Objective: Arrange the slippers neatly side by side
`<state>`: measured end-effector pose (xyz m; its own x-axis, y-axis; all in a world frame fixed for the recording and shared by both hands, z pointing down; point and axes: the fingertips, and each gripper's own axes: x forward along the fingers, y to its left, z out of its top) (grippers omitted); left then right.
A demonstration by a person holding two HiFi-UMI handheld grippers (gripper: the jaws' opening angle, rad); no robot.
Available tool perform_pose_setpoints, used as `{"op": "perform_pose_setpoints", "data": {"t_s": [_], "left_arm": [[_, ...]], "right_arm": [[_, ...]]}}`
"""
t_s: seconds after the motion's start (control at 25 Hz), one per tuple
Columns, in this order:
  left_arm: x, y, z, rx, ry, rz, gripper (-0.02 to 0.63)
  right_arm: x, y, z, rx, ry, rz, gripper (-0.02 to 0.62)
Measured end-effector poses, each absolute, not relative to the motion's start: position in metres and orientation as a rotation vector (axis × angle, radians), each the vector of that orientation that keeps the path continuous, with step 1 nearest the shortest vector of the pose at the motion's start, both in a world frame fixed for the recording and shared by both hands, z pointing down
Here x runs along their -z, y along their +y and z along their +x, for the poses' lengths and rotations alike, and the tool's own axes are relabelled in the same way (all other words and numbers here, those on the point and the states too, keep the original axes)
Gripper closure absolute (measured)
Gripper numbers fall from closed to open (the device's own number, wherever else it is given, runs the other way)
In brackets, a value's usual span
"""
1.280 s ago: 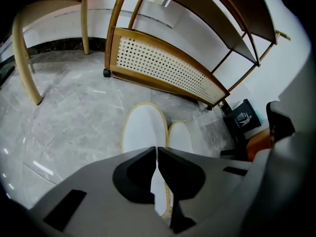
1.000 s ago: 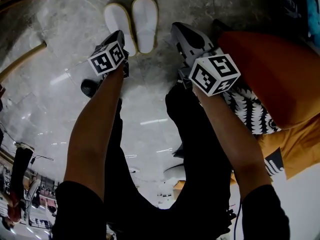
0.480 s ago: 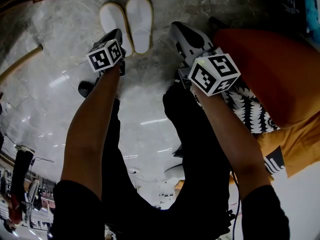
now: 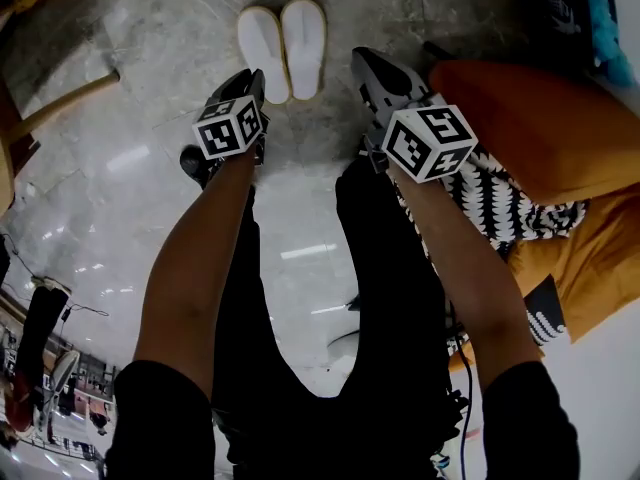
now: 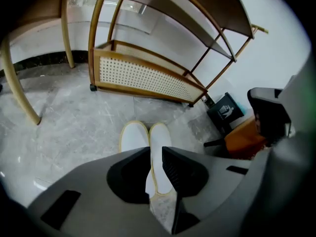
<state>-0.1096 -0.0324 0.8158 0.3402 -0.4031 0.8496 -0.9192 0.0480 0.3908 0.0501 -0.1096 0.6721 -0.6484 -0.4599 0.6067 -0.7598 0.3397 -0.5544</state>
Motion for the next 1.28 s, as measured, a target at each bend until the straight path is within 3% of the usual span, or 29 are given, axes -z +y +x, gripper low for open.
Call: {"op": "perform_pose_setpoints", "data": {"t_s": [0.32,0.72,1.04,1.28], "left_arm": [[-0.638,-0.042,-0.151,-0.503,-1.261,1.713,0.571],[-0.312,-0.08,-0.169,-0.135,-1.45,2.001,0.589],[-0.111,-0.088,-0.196,-0.023,-1.667,2.156,0.589],[0.022,-0.086,-0.19,0.044,-1.74,2.396,0.589]], "right_arm": [[-0.536,-0.132,0.01,-1.053,-2.347,1.106,0.56],[-0.293,-0.128,0.006,-0.933,-2.499,1.212,0.561],[-0.103,-0.111,0.003,-0.452,-2.702,1.047,0.561],[0.016,-0.124,0.039,-0.254,-2.82,1.225,0.561]]}}
